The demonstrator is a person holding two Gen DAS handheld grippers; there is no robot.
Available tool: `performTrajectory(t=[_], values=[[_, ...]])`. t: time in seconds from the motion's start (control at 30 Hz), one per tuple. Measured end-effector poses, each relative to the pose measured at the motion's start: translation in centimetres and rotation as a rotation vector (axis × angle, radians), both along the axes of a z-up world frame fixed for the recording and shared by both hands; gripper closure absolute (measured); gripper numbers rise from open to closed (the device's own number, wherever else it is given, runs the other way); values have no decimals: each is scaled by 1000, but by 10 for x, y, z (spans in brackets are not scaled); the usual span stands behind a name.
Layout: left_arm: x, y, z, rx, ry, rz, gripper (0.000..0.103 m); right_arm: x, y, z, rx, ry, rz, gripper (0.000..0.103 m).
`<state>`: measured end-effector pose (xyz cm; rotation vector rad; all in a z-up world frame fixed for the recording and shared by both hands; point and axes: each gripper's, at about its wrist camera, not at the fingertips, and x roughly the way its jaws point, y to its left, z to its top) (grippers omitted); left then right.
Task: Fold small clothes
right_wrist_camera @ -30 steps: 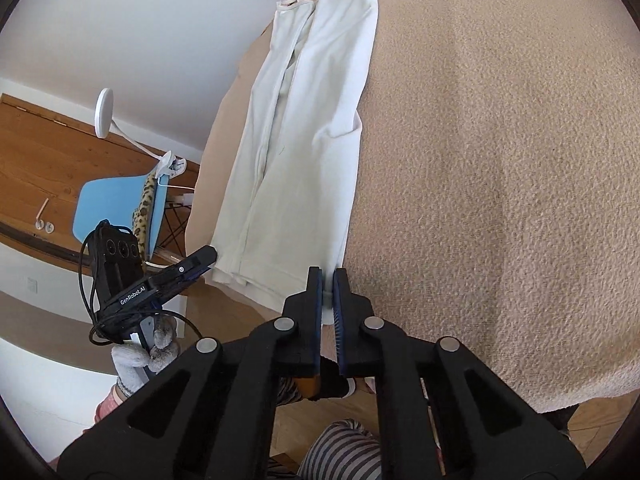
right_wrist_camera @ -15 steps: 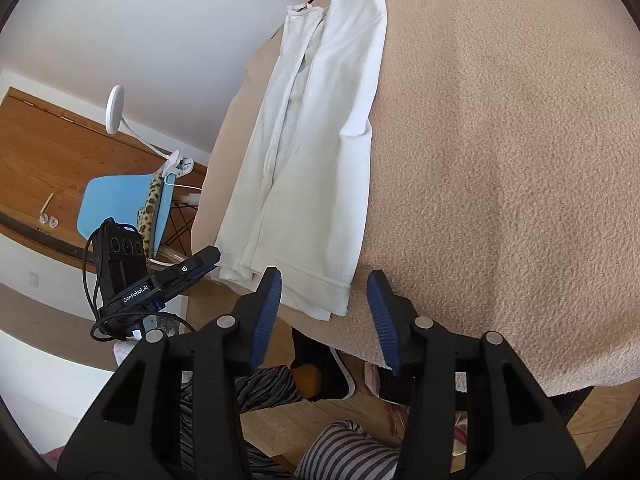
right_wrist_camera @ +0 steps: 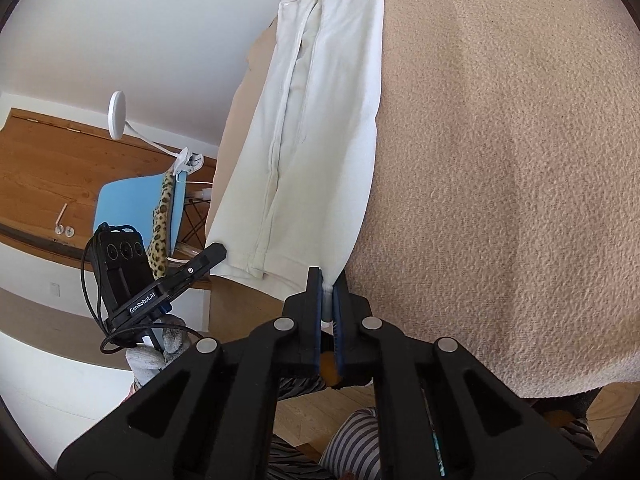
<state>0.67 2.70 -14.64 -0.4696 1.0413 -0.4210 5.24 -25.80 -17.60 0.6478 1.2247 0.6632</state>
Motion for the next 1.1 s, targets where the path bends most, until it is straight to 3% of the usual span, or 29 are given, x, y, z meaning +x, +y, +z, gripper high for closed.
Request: performTrajectory(t=[0.07, 0.33, 0.47, 1.1], values=[[5, -3, 8, 8, -14, -6, 99, 2, 0, 8, -3, -13, 1, 97], [36, -11, 35, 41, -79, 20, 99, 21, 16, 56, -226, -203, -13, 97], [54, -17, 39, 40, -91, 33, 99, 36, 25, 69, -275, -253, -20, 97], [127, -9, 16, 64, -34, 135, 98, 104, 14, 47, -220, -146, -117, 97]])
